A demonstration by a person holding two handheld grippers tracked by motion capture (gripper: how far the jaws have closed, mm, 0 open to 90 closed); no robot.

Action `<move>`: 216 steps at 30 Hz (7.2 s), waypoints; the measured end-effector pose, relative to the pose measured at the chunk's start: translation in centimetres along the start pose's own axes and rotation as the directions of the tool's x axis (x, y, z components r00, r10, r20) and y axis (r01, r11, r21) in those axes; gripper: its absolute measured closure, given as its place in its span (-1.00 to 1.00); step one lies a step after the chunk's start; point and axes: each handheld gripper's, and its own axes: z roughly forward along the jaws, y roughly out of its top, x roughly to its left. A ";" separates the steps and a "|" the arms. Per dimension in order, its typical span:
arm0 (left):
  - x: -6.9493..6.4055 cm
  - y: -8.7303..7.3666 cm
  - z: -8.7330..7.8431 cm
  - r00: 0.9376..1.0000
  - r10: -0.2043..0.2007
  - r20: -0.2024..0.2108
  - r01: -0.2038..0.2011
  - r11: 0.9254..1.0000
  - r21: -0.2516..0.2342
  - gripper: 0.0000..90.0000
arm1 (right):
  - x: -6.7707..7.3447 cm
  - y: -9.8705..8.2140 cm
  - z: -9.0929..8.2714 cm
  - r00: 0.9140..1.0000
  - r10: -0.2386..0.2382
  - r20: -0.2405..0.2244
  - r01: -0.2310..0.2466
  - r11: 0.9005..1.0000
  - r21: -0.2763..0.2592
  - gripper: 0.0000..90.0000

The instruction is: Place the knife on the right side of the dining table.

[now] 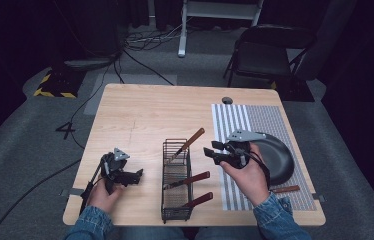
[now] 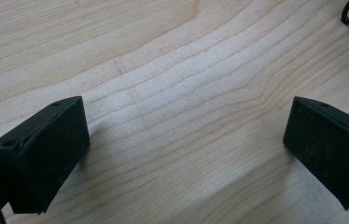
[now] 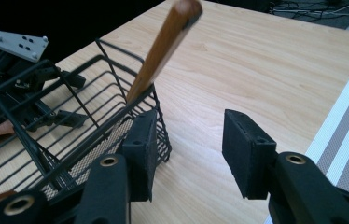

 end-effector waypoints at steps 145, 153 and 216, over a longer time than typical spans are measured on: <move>-0.1 -0.1 0.0 1.000 -0.001 0.003 0.001 1.000 0.000 -0.99 | -14.0 13.2 -8.7 0.997 0.054 0.062 -0.042 0.984 -0.174 0.80; -0.1 -0.1 -0.1 1.000 -0.001 0.003 0.001 1.000 0.000 -0.99 | -16.5 12.0 -6.8 0.995 0.076 0.071 -0.065 0.988 -0.138 0.80; 0.0 -0.1 0.0 1.000 -0.001 0.002 0.001 1.000 0.000 -0.99 | -22.0 4.8 -4.4 0.927 0.126 0.354 -0.153 0.987 0.049 0.52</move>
